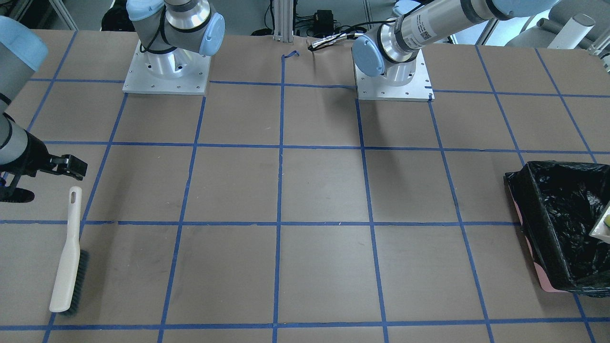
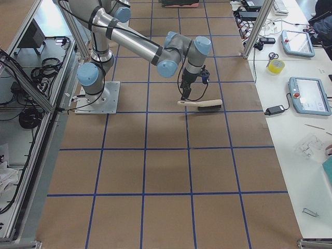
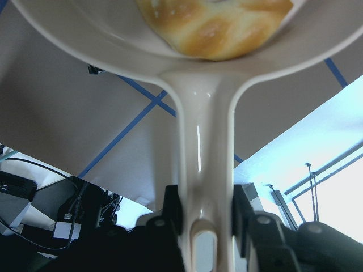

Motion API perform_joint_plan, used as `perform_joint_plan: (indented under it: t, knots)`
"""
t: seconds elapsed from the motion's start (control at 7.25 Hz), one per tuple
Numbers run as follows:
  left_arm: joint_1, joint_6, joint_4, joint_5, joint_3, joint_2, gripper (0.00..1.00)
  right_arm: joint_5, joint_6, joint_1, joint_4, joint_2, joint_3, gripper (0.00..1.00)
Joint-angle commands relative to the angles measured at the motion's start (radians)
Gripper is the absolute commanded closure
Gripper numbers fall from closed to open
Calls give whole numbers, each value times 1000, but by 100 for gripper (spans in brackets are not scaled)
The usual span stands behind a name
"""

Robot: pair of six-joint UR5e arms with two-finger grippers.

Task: Sweep and dump trash into bin
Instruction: 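Release the brush and raise the right gripper away from it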

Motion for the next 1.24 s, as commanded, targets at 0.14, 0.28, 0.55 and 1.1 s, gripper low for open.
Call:
perform_joint_plan:
  t: [0.14, 0.28, 0.55, 1.1]
  knots:
    - [-34, 6, 58, 12, -33, 30, 100, 84, 176, 68, 100, -177, -5, 0]
    - [-43, 9, 115, 50, -80, 47, 100, 88, 248, 126, 100, -204, -3, 0]
    - [-43, 39, 271, 52, -185, 79, 100, 95, 292, 288, 79, -197, -4, 0]
    - [-43, 40, 275, 46, -228, 116, 100, 100, 293, 330, 51, -185, -14, 0]
